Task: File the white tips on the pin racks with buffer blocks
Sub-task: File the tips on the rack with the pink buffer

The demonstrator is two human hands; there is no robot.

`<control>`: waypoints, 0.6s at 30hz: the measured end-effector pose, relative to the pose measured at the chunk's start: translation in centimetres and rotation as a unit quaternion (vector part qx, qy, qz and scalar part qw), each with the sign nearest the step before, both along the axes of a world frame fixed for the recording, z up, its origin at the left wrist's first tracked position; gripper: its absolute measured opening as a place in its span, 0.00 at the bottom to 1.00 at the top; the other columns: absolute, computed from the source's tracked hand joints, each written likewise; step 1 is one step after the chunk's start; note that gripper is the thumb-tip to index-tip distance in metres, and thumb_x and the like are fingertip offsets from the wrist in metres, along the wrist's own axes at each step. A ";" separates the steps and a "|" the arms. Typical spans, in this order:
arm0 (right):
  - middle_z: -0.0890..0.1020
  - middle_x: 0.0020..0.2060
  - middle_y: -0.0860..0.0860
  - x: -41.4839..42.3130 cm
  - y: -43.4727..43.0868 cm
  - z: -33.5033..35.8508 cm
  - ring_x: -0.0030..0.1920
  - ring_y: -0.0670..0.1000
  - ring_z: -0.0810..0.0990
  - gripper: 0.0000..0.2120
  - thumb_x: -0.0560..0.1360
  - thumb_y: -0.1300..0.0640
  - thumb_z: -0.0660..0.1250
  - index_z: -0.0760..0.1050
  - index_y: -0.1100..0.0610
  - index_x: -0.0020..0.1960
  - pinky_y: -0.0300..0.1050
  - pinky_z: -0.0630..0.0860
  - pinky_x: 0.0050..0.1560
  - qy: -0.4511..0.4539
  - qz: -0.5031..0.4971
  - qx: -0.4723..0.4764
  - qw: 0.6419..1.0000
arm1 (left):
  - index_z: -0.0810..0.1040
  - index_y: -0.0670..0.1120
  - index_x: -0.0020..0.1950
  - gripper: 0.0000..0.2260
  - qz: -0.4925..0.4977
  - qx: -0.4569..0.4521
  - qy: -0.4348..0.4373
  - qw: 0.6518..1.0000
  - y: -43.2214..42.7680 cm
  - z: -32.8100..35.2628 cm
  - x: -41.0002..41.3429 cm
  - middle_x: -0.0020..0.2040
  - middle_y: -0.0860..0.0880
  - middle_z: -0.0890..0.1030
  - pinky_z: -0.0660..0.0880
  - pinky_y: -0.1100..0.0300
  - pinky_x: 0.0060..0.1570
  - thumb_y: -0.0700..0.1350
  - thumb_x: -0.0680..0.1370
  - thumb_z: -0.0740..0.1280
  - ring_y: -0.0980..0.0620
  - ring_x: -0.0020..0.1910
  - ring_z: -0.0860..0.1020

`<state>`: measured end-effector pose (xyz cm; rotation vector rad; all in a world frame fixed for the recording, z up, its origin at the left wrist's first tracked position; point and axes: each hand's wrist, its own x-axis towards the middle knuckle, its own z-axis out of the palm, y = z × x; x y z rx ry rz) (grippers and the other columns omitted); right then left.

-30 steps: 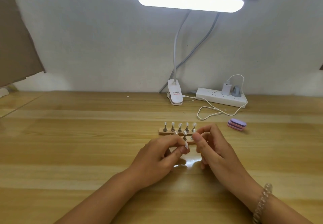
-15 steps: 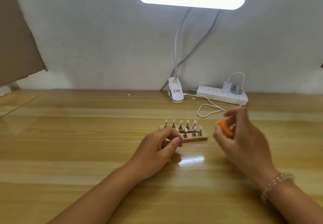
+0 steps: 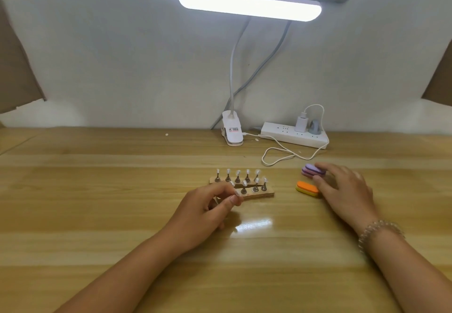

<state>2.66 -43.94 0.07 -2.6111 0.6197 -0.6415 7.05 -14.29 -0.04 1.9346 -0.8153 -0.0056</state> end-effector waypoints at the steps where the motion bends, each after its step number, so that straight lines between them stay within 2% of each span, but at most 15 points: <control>1: 0.81 0.59 0.50 0.1 -0.1 -0.1 0.62 0.59 0.74 0.11 0.77 0.51 0.68 0.78 0.47 0.59 0.53 0.70 0.57 -0.026 -0.002 0.007 1.000 | 0.82 0.54 0.46 0.07 0.000 0.003 0.000 1.000 0.0 0.0 0.0 0.44 0.58 0.82 0.74 0.64 0.34 0.44 0.81 0.67 0.56 0.28 0.79; 3: 0.82 0.52 0.52 0.3 -0.2 -0.1 0.56 0.59 0.76 0.07 0.75 0.53 0.71 0.78 0.52 0.52 0.53 0.72 0.53 -0.074 -0.007 0.024 0.997 | 0.82 0.54 0.46 0.07 -0.002 0.008 0.002 1.000 0.0 -0.1 0.1 0.44 0.58 0.83 0.74 0.64 0.35 0.44 0.81 0.67 0.56 0.28 0.79; 4: 0.82 0.51 0.54 0.4 -0.3 -0.2 0.55 0.60 0.76 0.08 0.75 0.54 0.71 0.78 0.54 0.52 0.53 0.72 0.52 -0.089 -0.010 0.030 0.996 | 0.82 0.55 0.46 0.07 -0.005 0.009 0.004 1.000 0.0 -0.1 0.1 0.45 0.58 0.83 0.74 0.63 0.35 0.45 0.81 0.67 0.56 0.28 0.79; 7: 0.79 0.52 0.59 0.4 -0.1 0.3 0.55 0.59 0.75 0.13 0.80 0.55 0.63 0.76 0.56 0.63 0.51 0.70 0.55 -0.150 -0.002 0.026 0.988 | 0.82 0.54 0.46 0.07 0.000 0.001 0.010 1.000 0.1 0.0 0.1 0.46 0.56 0.84 0.75 0.62 0.35 0.44 0.80 0.67 0.56 0.28 0.79; 10: 0.77 0.46 0.55 -0.7 2.6 1.7 0.46 0.42 0.77 0.13 0.81 0.50 0.58 0.76 0.53 0.61 0.35 0.69 0.45 -0.224 0.067 0.046 0.971 | 0.79 0.54 0.46 0.07 0.013 -0.024 0.027 0.999 0.2 0.1 0.0 0.46 0.54 0.83 0.74 0.59 0.33 0.42 0.80 0.67 0.54 0.27 0.78; 12: 0.78 0.42 0.50 -1.6 5.7 1.9 0.38 0.43 0.76 0.14 0.78 0.44 0.59 0.75 0.50 0.57 0.35 0.70 0.38 -0.214 0.161 0.083 0.960 | 0.78 0.54 0.45 0.08 0.011 -0.037 0.031 0.999 0.2 0.1 -0.1 0.47 0.54 0.82 0.73 0.60 0.33 0.42 0.81 0.66 0.54 0.27 0.78; 14: 0.79 0.38 0.46 -2.3 9.0 1.4 0.33 0.46 0.75 0.15 0.74 0.40 0.62 0.75 0.46 0.56 0.36 0.70 0.34 -0.159 0.269 0.135 0.940 | 0.79 0.55 0.45 0.08 -0.003 -0.045 0.027 0.999 0.2 0.2 -0.3 0.45 0.55 0.81 0.73 0.62 0.32 0.42 0.80 0.67 0.54 0.28 0.77; 16: 0.79 0.38 0.45 -2.4 11.1 0.6 0.31 0.46 0.73 0.18 0.72 0.38 0.64 0.76 0.44 0.57 0.35 0.68 0.33 -0.099 0.335 0.109 0.931 | 0.79 0.55 0.46 0.07 -0.020 -0.040 0.004 0.999 0.2 0.3 -0.6 0.43 0.57 0.80 0.72 0.64 0.30 0.43 0.80 0.67 0.55 0.28 0.76; 18: 0.79 0.39 0.43 -2.3 11.6 0.4 0.32 0.47 0.74 0.20 0.72 0.36 0.62 0.76 0.44 0.60 0.36 0.69 0.34 -0.072 0.358 0.086 0.927 | 0.79 0.55 0.47 0.06 -0.025 -0.026 -0.018 0.999 0.1 0.3 -0.7 0.43 0.58 0.80 0.72 0.63 0.29 0.44 0.80 0.67 0.56 0.28 0.76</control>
